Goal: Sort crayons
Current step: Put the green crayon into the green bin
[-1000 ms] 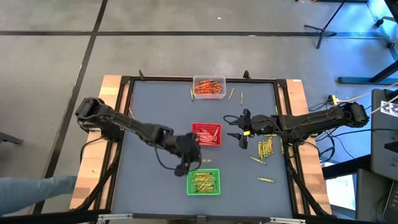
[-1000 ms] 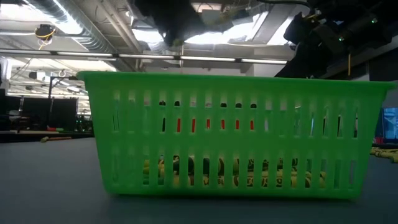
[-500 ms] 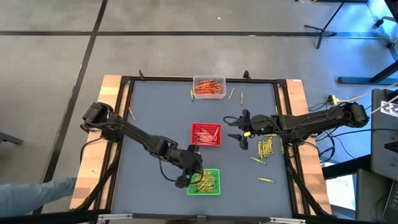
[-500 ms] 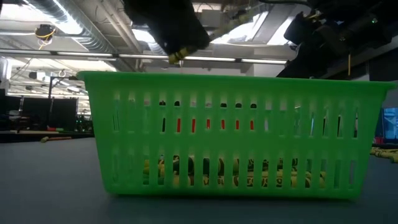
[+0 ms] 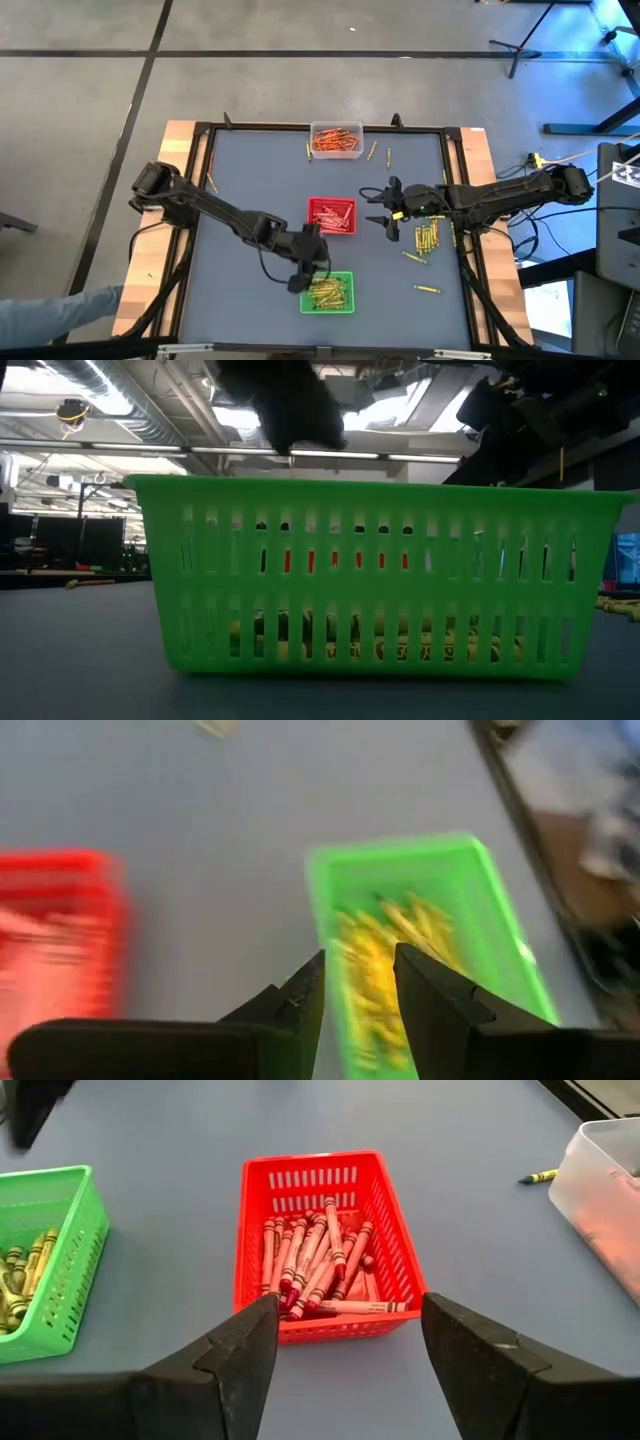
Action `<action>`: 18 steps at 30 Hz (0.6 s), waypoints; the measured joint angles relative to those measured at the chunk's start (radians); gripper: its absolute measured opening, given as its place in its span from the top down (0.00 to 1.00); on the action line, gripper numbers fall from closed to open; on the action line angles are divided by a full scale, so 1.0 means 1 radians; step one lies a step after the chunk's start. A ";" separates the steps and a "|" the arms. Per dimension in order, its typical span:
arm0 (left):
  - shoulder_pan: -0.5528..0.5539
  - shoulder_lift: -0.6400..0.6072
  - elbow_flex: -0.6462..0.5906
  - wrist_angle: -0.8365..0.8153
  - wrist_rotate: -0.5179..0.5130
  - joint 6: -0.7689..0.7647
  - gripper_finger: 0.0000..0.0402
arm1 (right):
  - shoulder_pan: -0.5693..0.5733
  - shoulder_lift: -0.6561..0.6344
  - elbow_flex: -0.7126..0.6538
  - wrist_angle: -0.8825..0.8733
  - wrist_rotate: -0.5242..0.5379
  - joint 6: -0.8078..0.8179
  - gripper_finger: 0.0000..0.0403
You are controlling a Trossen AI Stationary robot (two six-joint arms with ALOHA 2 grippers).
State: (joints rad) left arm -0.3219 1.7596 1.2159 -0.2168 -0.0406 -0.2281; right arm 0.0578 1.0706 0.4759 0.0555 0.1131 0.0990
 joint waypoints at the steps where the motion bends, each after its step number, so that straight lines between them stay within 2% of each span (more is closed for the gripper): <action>1: 0.008 -0.016 0.001 -0.008 -0.042 0.004 0.73 | 0.000 0.000 0.000 0.001 0.000 0.000 0.40; 7: 0.069 -0.088 0.001 -0.081 -0.280 0.000 0.74 | 0.001 0.000 0.000 -0.002 -0.034 0.010 0.40; 11: 0.146 -0.102 0.001 -0.220 -0.452 0.003 0.74 | 0.001 0.001 0.000 -0.004 -0.035 0.037 0.40; 15: 0.266 -0.100 -0.007 -0.335 -0.525 0.058 0.74 | 0.001 0.001 0.000 -0.006 -0.036 0.060 0.40; 18: 0.376 -0.099 -0.029 -0.346 -0.519 0.117 0.74 | 0.001 0.001 0.000 -0.006 -0.035 0.080 0.40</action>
State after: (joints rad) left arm 0.0543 1.6605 1.1865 -0.5626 -0.5598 -0.1108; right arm 0.0586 1.0714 0.4759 0.0499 0.0776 0.1786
